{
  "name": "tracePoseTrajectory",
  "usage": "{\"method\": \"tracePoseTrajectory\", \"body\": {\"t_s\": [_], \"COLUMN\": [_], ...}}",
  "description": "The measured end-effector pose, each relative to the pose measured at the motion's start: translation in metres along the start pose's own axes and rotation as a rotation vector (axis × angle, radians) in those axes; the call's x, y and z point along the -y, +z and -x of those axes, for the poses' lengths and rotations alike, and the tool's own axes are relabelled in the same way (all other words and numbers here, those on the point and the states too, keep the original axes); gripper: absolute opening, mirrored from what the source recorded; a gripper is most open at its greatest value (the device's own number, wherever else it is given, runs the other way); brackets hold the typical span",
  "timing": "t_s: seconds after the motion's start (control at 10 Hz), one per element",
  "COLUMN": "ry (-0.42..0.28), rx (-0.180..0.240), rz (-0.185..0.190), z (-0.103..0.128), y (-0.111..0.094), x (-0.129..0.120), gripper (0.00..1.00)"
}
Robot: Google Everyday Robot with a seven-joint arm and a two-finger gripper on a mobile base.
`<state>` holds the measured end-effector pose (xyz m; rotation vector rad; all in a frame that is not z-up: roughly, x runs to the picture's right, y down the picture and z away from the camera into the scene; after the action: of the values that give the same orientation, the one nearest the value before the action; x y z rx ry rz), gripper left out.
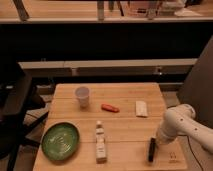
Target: Push the eraser across the table
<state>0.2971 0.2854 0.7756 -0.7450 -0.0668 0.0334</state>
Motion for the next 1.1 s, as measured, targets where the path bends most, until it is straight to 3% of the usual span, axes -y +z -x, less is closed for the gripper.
{"method": "tracePoseTrajectory", "body": {"t_s": [1.1], "ry": [-0.114], "rx": [-0.025], "rz": [0.012], "z": [0.027], "y": [0.013], "x": [-0.003], "gripper": [0.03]}}
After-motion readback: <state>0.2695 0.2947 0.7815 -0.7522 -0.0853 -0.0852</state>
